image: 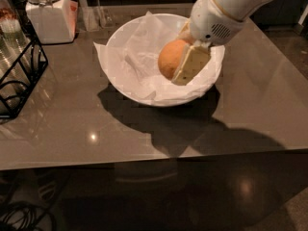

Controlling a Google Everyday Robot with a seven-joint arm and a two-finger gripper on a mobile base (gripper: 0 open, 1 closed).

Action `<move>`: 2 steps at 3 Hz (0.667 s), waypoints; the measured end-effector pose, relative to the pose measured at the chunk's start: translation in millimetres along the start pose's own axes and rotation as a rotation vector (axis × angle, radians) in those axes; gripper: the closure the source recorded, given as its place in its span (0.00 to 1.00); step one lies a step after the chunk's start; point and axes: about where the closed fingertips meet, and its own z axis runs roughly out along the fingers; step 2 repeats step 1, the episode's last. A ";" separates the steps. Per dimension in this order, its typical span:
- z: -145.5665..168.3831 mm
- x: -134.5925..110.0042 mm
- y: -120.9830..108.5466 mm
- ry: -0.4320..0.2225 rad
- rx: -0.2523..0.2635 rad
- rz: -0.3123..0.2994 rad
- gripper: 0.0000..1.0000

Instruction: Pick orange from white bowl

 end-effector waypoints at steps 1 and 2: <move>-12.8 -7.3 3.9 0.000 0.022 -0.012 1.00; -12.8 -7.3 3.9 0.000 0.022 -0.012 1.00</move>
Offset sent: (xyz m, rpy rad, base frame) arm 0.0000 0.0000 0.0000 0.0000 0.0000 0.0000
